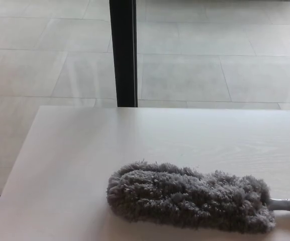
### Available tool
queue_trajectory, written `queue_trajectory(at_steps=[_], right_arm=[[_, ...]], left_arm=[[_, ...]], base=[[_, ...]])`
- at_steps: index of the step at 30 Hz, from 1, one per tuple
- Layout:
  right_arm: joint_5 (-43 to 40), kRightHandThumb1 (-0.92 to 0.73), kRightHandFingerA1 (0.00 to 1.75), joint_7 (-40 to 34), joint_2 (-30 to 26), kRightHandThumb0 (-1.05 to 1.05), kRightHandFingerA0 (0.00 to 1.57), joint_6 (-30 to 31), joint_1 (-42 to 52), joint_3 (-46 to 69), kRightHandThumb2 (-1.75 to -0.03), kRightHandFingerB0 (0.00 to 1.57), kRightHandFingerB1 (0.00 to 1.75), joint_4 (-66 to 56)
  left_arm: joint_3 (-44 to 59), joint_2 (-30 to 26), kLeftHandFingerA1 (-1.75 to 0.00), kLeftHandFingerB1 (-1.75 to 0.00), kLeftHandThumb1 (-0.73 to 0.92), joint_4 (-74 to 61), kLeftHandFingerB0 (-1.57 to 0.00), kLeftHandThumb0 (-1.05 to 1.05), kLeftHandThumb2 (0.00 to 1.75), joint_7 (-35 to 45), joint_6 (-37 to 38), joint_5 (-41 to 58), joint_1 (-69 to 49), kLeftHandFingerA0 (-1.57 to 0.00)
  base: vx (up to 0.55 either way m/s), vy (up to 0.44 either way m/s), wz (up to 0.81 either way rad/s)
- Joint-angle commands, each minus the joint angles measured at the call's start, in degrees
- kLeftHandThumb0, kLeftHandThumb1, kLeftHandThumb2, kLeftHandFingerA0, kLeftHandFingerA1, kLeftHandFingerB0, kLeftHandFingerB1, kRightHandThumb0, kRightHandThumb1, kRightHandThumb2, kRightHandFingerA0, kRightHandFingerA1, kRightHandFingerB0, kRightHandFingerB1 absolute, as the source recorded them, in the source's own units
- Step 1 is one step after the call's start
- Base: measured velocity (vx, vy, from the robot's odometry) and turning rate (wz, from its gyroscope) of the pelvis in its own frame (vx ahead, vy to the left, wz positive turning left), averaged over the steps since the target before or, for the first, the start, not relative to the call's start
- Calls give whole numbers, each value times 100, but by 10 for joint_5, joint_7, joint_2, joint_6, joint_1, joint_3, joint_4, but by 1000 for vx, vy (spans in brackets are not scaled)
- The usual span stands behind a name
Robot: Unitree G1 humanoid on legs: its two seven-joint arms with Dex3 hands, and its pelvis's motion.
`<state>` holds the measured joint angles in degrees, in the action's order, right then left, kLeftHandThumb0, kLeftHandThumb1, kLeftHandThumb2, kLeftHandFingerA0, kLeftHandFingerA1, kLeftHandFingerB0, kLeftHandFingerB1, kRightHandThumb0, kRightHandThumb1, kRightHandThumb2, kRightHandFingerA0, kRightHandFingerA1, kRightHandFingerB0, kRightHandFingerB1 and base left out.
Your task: The robot uses its right hand to pick up the duster kept in the middle of the desk and use it to wipe the desk by swiping its surface twice
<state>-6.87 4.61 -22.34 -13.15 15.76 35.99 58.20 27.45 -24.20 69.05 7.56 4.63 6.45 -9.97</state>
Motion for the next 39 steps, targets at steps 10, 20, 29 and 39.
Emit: queue_trajectory(at_steps=[10, 20, 29, 39], right_arm=[[-108, -67, 116, 70, -128, -101, 68, 28, -121, 59, -75, 0, 27, -303], [-94, -51, 57, 140, -90, -74, 25, 89, -268, -133, -90, 13, 44, -534], [83, -46, 54, 134, -38, -67, 30, -7, -316, -342, -81, 23, 42, -464], [227, -71, 49, 115, -40, -68, 26, -48, -312, -523, -62, 30, 33, -426]], left_arm=[[39, -19, -60, -43, 68, 26, -53, -61, 60, 31, 29, 43, 16, -67], [38, -24, -57, -41, 71, 34, -50, -58, 61, 40, 32, 39, 23, -66], [48, -24, -58, -43, 68, 34, -52, -58, 60, 50, 22, 50, 31, -67], [38, -30, -56, -41, 71, 33, -49, -57, 61, 49, 24, 39, 39, -65]], base=[[0, 0, 0], [0, 0, 0], [0, 0, 0], [0, 0, 0]])
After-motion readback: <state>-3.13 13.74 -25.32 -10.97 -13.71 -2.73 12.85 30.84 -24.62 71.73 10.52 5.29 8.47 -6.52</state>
